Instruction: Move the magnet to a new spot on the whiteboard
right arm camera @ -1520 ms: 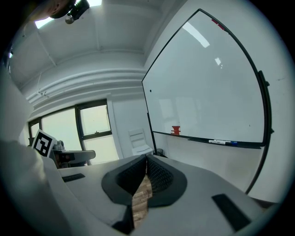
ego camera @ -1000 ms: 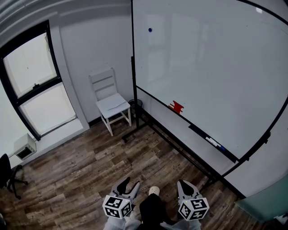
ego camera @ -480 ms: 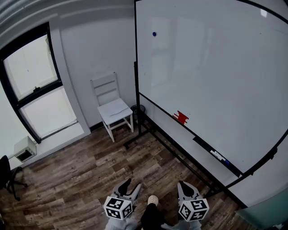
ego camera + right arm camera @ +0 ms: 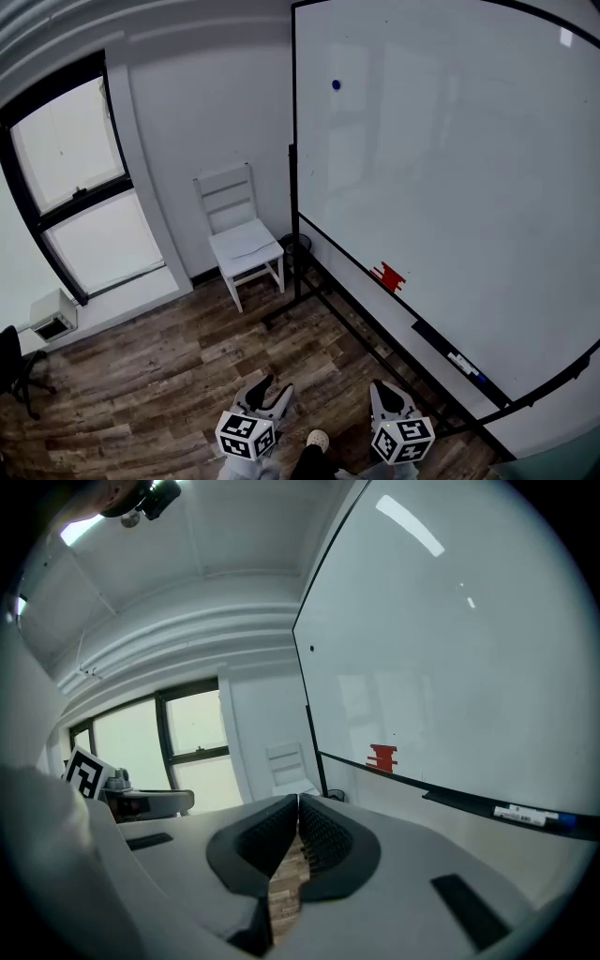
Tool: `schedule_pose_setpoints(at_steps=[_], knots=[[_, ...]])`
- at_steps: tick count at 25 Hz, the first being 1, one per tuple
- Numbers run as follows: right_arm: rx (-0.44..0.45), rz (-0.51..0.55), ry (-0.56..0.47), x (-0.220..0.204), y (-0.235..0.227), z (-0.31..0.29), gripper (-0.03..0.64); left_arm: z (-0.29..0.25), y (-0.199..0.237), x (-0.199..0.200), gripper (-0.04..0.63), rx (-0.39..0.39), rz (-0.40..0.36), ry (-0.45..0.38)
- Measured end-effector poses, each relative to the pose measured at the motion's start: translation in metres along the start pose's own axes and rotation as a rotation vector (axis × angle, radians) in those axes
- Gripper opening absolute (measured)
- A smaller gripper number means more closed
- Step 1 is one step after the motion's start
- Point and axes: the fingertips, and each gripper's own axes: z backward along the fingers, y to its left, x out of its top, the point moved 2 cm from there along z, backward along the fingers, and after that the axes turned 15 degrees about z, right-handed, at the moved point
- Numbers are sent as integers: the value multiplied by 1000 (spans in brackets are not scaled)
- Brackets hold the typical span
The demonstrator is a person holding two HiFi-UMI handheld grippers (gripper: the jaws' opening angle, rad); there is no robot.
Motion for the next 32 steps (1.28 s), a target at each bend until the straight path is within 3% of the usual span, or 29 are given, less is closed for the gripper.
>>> schedule_pose_setpoints(at_steps=[21,32], knots=[[7,1,-4,26,-93,-137,29,-146,46,54,191,18,5,-9],[11,1,3,21,-108,-167,29,-189,53,54,192,-8,12,4]])
